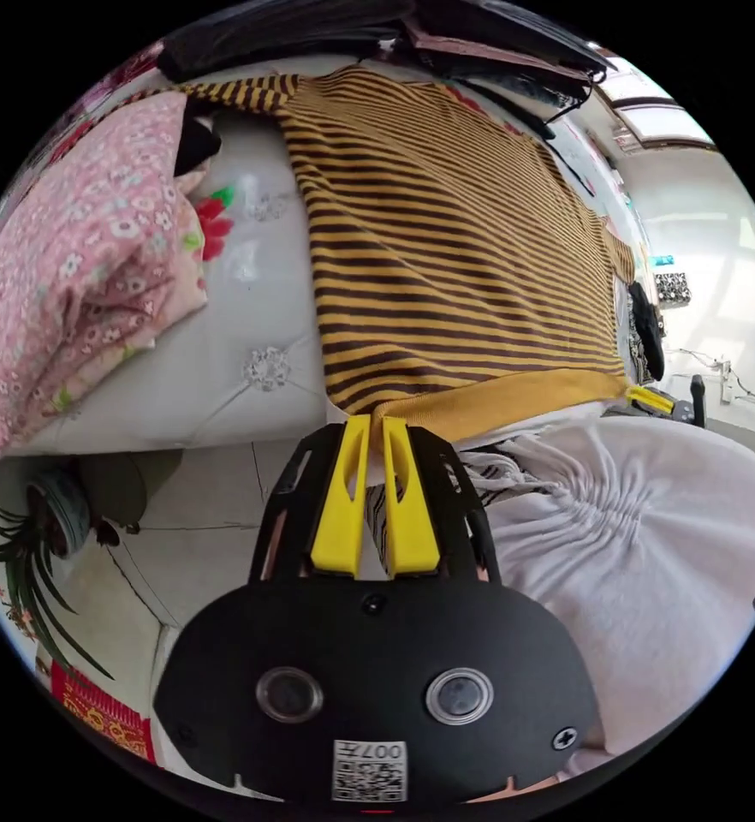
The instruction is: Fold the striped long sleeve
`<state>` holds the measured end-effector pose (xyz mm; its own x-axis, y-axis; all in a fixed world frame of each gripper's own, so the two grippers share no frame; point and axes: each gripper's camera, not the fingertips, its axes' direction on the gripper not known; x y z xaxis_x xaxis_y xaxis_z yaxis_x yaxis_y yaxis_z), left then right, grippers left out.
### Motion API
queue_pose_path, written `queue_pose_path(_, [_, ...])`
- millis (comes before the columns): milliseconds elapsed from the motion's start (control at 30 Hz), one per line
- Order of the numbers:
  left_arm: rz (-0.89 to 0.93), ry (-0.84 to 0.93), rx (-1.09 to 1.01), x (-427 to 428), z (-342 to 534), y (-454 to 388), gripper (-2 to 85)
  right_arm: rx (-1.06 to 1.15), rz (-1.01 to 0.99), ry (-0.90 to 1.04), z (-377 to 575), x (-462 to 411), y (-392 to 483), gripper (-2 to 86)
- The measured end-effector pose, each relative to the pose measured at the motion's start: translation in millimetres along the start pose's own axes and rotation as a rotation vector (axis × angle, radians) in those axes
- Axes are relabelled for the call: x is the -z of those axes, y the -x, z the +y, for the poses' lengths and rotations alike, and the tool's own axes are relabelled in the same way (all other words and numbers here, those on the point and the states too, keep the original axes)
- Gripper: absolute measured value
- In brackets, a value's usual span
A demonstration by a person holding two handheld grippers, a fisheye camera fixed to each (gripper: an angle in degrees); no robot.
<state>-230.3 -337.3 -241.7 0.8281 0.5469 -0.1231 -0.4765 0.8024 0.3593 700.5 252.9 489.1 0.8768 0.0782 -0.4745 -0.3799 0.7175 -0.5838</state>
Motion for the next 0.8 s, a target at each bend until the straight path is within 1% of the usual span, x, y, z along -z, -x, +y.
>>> queue_pose_path(67, [0.009, -0.034, 0.021, 4.9, 13.7, -1.9, 1.7, -0.015, 0.010, 0.053, 3.3, -18.2, 11.7, 3.6])
queue_pose_path(133, [-0.019, -0.101, 0.041, 23.0, 33.8, -3.2, 1.3, -0.009, 0.030, 0.012, 13.8, -14.2, 23.4, 3.2])
queue_pose_path(200, [-0.010, -0.174, 0.065, 41.5, 46.2, -0.2, 1.6, 0.009, 0.103, -0.056, 26.3, 1.1, 35.6, 2.4])
queue_pose_path(267, [0.020, -0.274, 0.122, 62.3, 54.9, 7.0, 2.8, -0.005, 0.124, -0.147, 30.7, 17.1, 39.5, 1.9])
queue_pose_path(333, [0.081, -0.420, 0.205, 90.0, 57.2, 18.8, 4.5, -0.042, 0.088, -0.233, 25.4, 30.3, 39.8, 1.9])
queue_pose_path(367, [0.095, -0.455, 0.222, 96.5, 55.9, 21.7, 4.9, -0.054, 0.042, -0.272, 16.4, 35.8, 40.7, 2.0])
queue_pose_path(433, [0.130, -0.557, 0.270, 121.6, 42.8, 34.9, 7.2, -0.060, -0.028, -0.321, -2.3, 42.7, 45.4, 2.7])
queue_pose_path(500, [0.124, -0.613, 0.298, 142.6, 29.5, 45.2, 8.8, -0.048, -0.098, -0.402, -28.3, 56.1, 60.3, 3.5])
queue_pose_path(633, [0.090, -0.756, 0.361, 199.3, -0.7, 74.5, 10.5, 0.025, -0.107, -0.511, -56.8, 79.8, 95.0, 4.3])
queue_pose_path(700, [0.063, -0.785, 0.396, 221.6, -19.1, 88.2, 11.3, 0.073, -0.105, -0.546, -69.0, 90.8, 114.9, 4.4])
queue_pose_path(800, [-0.022, -0.767, 0.447, 247.7, -59.9, 107.3, 12.4, 0.101, -0.108, -0.574, -77.5, 99.8, 129.6, 4.0])
